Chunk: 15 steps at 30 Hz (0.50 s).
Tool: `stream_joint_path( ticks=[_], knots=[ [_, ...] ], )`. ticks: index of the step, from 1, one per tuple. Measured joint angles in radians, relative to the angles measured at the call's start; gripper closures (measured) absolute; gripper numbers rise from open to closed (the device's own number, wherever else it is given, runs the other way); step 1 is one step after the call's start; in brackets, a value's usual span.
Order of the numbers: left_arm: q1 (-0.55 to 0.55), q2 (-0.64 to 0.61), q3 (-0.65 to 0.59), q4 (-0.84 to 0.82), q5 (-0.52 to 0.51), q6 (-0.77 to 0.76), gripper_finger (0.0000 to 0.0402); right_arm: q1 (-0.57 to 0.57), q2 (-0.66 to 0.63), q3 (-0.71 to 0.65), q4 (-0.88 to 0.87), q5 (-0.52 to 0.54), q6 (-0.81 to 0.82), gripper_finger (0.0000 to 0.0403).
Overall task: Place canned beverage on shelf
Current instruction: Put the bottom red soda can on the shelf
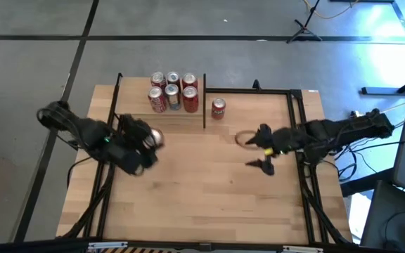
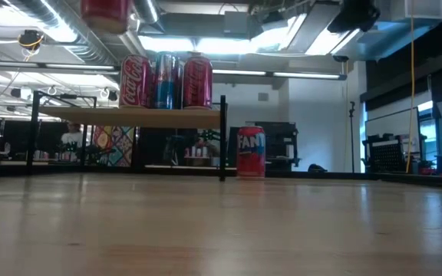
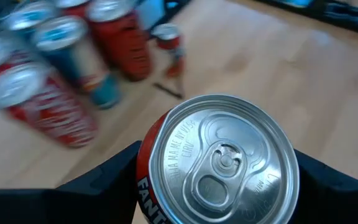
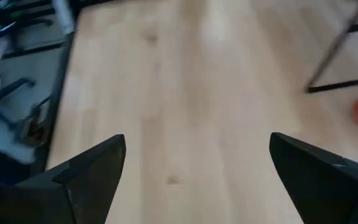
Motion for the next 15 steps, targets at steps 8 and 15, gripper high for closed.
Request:
stream_joint_path(
  ticks=[8, 15],
  knots=[
    [0.166, -0.393, -0.234, -0.021, -0.006, 0.043, 0.0131, -0.228, 0.004, 0.000, 0.024, -0.111, -0.016, 0.0017],
    [0.370, -0.572, -0.277, -0.006, -0.032, 0.104, 0.0131, -0.328, 0.014, 0.000, 0.037, -0.115, -0.065, 0.0017]
  ],
)
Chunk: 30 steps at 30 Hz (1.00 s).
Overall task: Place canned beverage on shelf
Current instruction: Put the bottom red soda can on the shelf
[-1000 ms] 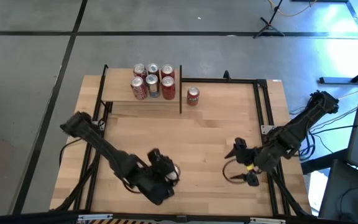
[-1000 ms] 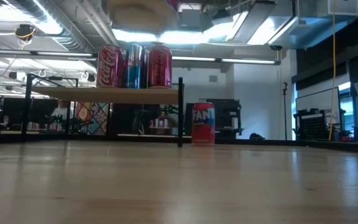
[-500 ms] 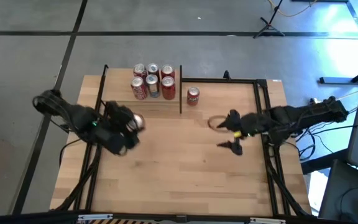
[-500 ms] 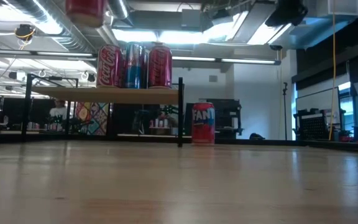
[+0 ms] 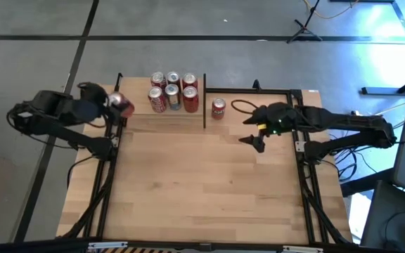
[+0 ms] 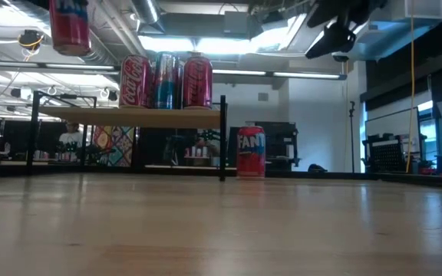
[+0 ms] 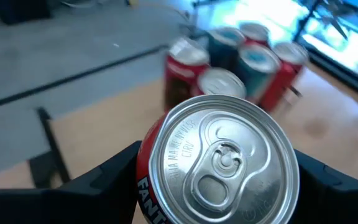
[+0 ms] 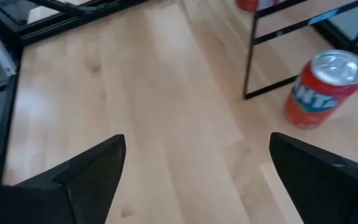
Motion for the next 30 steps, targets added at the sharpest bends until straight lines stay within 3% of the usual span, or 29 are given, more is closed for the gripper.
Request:
stream_joint_path(
  ticks=[3, 9, 13, 16, 20, 24, 30],
  knots=[
    [0.071, -0.005, 0.000, 0.040, -0.014, 0.059, 0.0131, -0.043, 0.009, 0.000, 0.007, -0.015, -0.043, 0.0017],
    [0.212, 0.066, -0.001, 0.105, -0.020, 0.202, 0.0131, -0.167, 0.039, 0.000, 0.046, -0.169, -0.132, 0.0017],
    [0.347, 0.120, -0.002, 0.158, 0.035, 0.309, 0.0131, -0.244, 0.062, 0.000, 0.058, -0.250, -0.192, 0.0017],
    [0.471, 0.137, -0.020, 0.236, 0.152, 0.416, 0.0131, -0.292, 0.075, 0.000, 0.055, -0.307, -0.228, 0.0017],
    [0.680, 0.138, -0.080, 0.391, 0.391, 0.563, 0.0131, -0.341, 0.082, 0.000, 0.053, -0.370, -0.278, 0.0017],
    [0.875, 0.139, -0.119, 0.437, 0.588, 0.712, 0.0131, -0.378, 0.082, 0.000, 0.042, -0.418, -0.316, 0.0017],
    [1.045, 0.206, -0.122, 0.466, 0.837, 0.835, 0.0131, -0.419, 0.082, 0.000, 0.033, -0.474, -0.352, 0.0017]
  ],
)
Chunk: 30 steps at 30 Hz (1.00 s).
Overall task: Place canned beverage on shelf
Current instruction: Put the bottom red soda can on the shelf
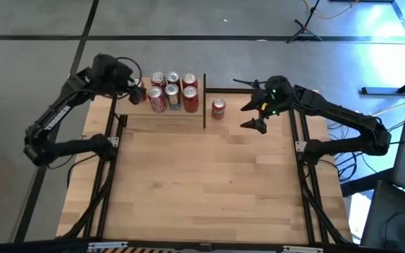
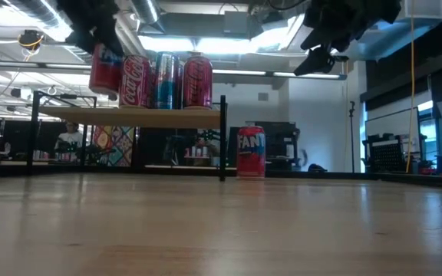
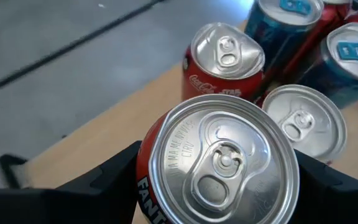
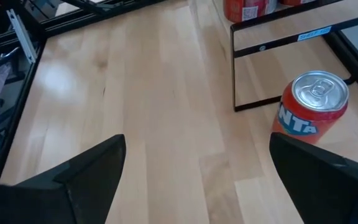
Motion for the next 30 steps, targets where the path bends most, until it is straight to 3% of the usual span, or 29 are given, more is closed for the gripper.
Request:
stream_joint_path(
  ticks=[14, 25, 30],
  knots=[
    [0.143, 0.152, 0.000, 0.039, 0.159, 0.161, 0.0131, -0.003, 0.000, 0.000, -0.045, -0.004, -0.019, 0.0017],
    [0.160, 0.200, 0.000, 0.043, 0.170, 0.188, 0.0131, -0.003, 0.000, 0.000, -0.038, -0.004, -0.019, 0.0017],
    [0.160, 0.195, 0.000, 0.038, 0.161, 0.188, 0.0072, -0.003, 0.000, 0.000, -0.038, -0.004, -0.019, 0.0017]
  ],
)
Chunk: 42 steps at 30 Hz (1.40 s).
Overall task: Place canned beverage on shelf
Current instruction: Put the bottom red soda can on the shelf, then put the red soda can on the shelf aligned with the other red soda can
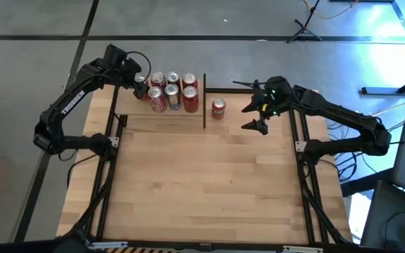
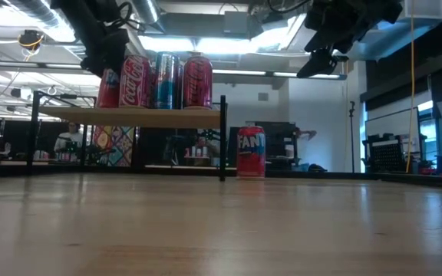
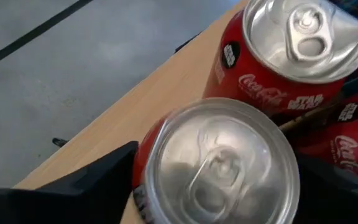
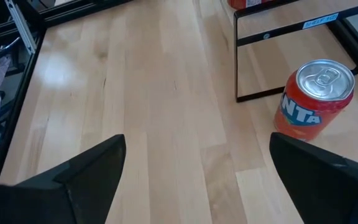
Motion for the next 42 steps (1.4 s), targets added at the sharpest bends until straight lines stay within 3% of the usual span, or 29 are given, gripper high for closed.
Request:
stream_joint_path(
  ticks=[6, 18, 31, 36, 42],
  knots=[
    [0.000, -0.042, 0.004, 0.021, -0.027, -0.002, 0.0021, 0.000, 0.000, 0.000, 0.004, 0.041, 0.000, 0.0017],
    [-0.044, -0.146, 0.176, 0.020, 0.000, -0.195, 0.0014, 0.001, 0.060, 0.000, 0.074, 0.279, -0.001, 0.0017],
    [-0.219, -0.241, 0.182, 0.017, 0.007, -0.432, 0.0013, -0.053, 0.467, -0.001, 0.495, 0.236, -0.107, 0.0017],
    [-0.253, -0.240, 0.182, 0.018, -0.022, -0.457, 0.0013, -0.054, 0.549, 0.000, 0.583, 0.287, -0.113, 0.0017],
    [-0.255, -0.239, 0.182, 0.034, -0.039, -0.502, 0.0013, -0.060, 0.580, 0.000, 0.615, 0.253, -0.128, 0.0041]
  ],
)
